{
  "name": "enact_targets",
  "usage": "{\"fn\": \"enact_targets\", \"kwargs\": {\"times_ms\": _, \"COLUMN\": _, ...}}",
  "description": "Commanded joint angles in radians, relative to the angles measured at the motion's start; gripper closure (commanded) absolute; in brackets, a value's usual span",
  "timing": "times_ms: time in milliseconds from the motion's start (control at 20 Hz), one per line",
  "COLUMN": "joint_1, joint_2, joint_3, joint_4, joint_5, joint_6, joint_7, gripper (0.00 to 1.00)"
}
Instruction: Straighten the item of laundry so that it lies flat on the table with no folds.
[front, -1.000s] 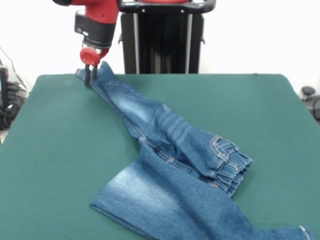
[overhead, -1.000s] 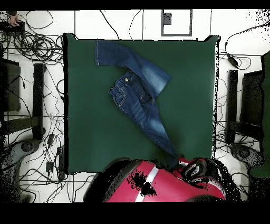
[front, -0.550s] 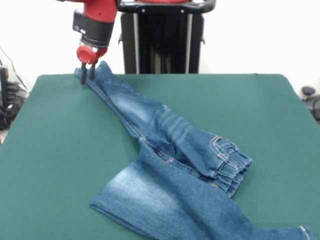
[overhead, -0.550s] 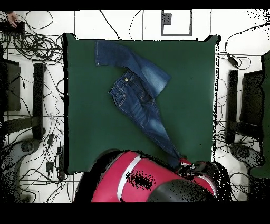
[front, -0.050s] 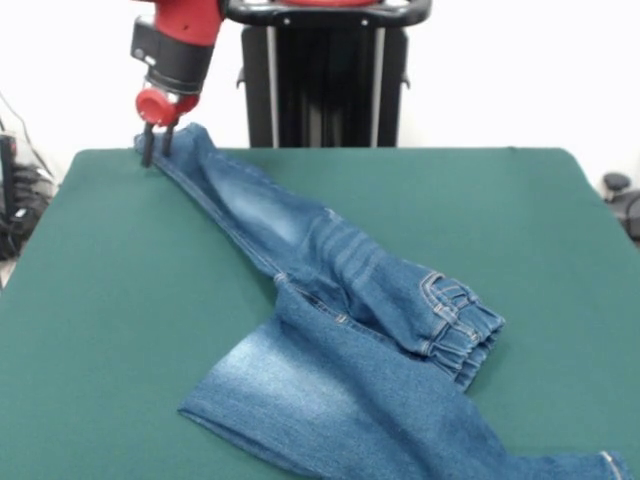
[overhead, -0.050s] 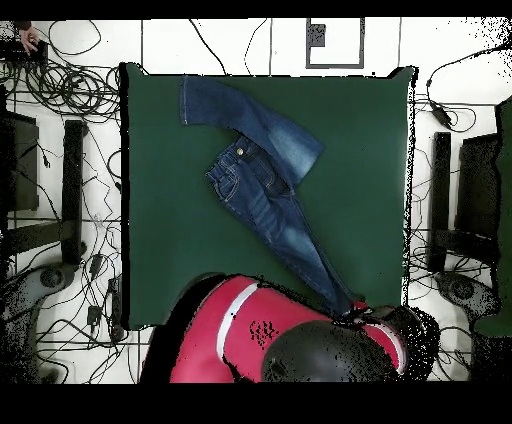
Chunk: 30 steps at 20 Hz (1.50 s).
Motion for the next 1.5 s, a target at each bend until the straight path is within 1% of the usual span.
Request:
{"fn": "enact_targets", "kwargs": {"times_ms": 50, "joint_1": -0.01, "joint_2": 0.081, "joint_3": -0.021, "joint_4": -0.176, "joint_5": 0.109, "joint_6": 0.019, "joint_7": 0.039, "gripper": 0.0}}
{"fn": "enact_targets", "kwargs": {"times_ms": 300, "joint_1": -0.009, "joint_2": 0.07, "joint_3": -0.014, "joint_4": -0.189, "joint_5": 0.086, "joint_6": 0.031, "joint_7": 0.055, "gripper": 0.0}}
{"fn": "enact_targets", "kwargs": {"times_ms": 450, "joint_1": -0.004, "joint_2": 0.072, "joint_3": -0.015, "joint_4": -0.188, "joint_5": 0.093, "joint_6": 0.034, "joint_7": 0.066, "gripper": 0.0}}
{"fn": "enact_targets", "kwargs": {"times_ms": 700, "joint_1": -0.011, "joint_2": 0.054, "joint_3": 0.001, "joint_4": -0.191, "joint_5": 0.066, "joint_6": 0.047, "joint_7": 0.083, "gripper": 0.0}}
{"fn": "enact_targets", "kwargs": {"times_ms": 900, "joint_1": -0.011, "joint_2": 0.051, "joint_3": 0.008, "joint_4": -0.203, "joint_5": 0.066, "joint_6": 0.053, "joint_7": 0.086, "gripper": 0.0}}
{"fn": "enact_targets", "kwargs": {"times_ms": 1200, "joint_1": -0.029, "joint_2": 0.02, "joint_3": 0.039, "joint_4": -0.208, "joint_5": 0.051, "joint_6": 0.08, "joint_7": 0.113, "gripper": 0.0}}
{"fn": "enact_targets", "kwargs": {"times_ms": 1500, "joint_1": -0.039, "joint_2": 0.022, "joint_3": 0.052, "joint_4": -0.225, "joint_5": 0.056, "joint_6": 0.071, "joint_7": 0.106, "gripper": 0.0}}
